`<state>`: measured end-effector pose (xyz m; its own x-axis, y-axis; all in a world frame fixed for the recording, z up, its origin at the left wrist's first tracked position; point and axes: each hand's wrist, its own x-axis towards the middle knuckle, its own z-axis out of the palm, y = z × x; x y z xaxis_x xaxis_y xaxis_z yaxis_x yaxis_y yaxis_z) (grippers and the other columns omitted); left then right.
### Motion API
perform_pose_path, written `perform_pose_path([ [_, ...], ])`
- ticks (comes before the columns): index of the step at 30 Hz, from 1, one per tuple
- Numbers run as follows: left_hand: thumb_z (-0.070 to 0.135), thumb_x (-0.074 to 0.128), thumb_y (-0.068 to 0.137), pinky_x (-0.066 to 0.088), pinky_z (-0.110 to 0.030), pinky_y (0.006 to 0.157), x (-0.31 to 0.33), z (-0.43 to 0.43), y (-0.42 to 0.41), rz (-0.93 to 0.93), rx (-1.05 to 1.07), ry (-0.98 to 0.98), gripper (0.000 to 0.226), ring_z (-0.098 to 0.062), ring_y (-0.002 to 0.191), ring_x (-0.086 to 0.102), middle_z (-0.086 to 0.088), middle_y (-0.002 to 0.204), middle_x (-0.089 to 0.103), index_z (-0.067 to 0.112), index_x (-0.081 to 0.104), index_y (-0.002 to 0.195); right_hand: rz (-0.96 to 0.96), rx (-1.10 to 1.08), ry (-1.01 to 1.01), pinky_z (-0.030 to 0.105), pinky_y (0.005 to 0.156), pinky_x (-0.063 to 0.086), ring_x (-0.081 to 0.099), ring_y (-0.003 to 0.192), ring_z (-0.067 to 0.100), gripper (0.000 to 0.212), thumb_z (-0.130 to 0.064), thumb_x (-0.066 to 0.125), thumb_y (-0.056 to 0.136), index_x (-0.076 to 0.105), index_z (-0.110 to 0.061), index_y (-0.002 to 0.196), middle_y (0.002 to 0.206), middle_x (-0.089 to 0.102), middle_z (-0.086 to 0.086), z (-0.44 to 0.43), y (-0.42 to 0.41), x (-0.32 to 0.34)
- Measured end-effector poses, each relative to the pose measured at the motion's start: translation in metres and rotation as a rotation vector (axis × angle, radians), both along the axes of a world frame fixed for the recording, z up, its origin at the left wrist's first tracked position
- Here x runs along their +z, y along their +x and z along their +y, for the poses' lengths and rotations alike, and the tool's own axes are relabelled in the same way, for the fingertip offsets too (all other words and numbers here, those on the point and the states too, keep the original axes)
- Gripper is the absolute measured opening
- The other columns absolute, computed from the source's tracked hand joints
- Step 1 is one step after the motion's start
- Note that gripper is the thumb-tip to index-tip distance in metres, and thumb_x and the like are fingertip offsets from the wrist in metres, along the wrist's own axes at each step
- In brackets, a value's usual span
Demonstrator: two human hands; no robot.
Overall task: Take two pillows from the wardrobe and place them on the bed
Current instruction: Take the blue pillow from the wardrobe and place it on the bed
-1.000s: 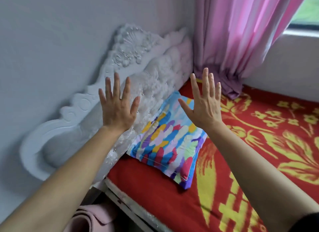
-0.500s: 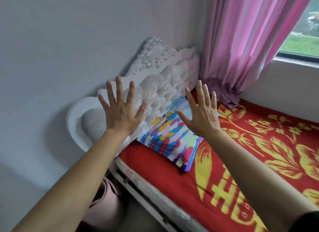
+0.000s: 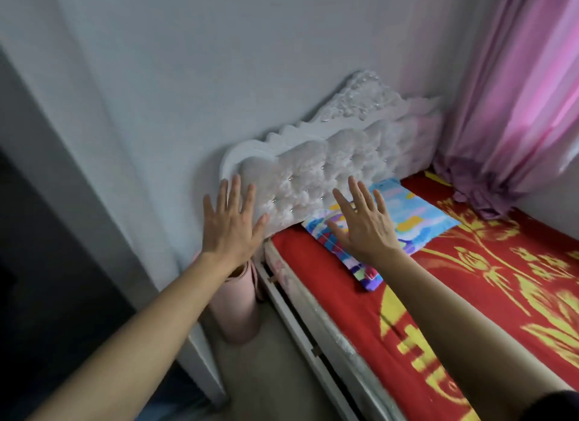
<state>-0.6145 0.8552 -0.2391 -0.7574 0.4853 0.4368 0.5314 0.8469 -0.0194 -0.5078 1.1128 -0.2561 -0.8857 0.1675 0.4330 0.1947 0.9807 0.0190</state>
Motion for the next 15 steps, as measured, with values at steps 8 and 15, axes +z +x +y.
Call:
perform_pose_path([
  [8, 0.055, 0.032, 0.095, 0.026, -0.067, 0.110, -0.038, -0.123, 0.133, -0.039, 0.314, -0.048, 0.070, -0.039, 0.147, 0.012, -0.022, 0.159, 0.017, 0.013, 0.025, 0.151, -0.077, 0.213, -0.117, 0.055, 0.115, 0.026, 0.030, 0.143, 0.038, 0.071, -0.057, 0.044, 0.093, 0.036, -0.015, 0.150, 0.158, 0.026, 0.022, -0.105, 0.055, -0.047],
  [15, 0.053, 0.041, 0.095, 0.024, -0.068, 0.109, -0.023, -0.253, 0.191, 0.030, 0.518, -0.084, 0.072, -0.041, 0.146, 0.012, -0.023, 0.159, 0.015, 0.012, 0.023, 0.151, -0.123, 0.436, -0.117, 0.055, 0.115, 0.027, 0.031, 0.143, 0.037, 0.069, -0.056, 0.043, 0.095, 0.032, -0.017, 0.151, 0.158, 0.026, 0.023, -0.226, 0.067, -0.040],
])
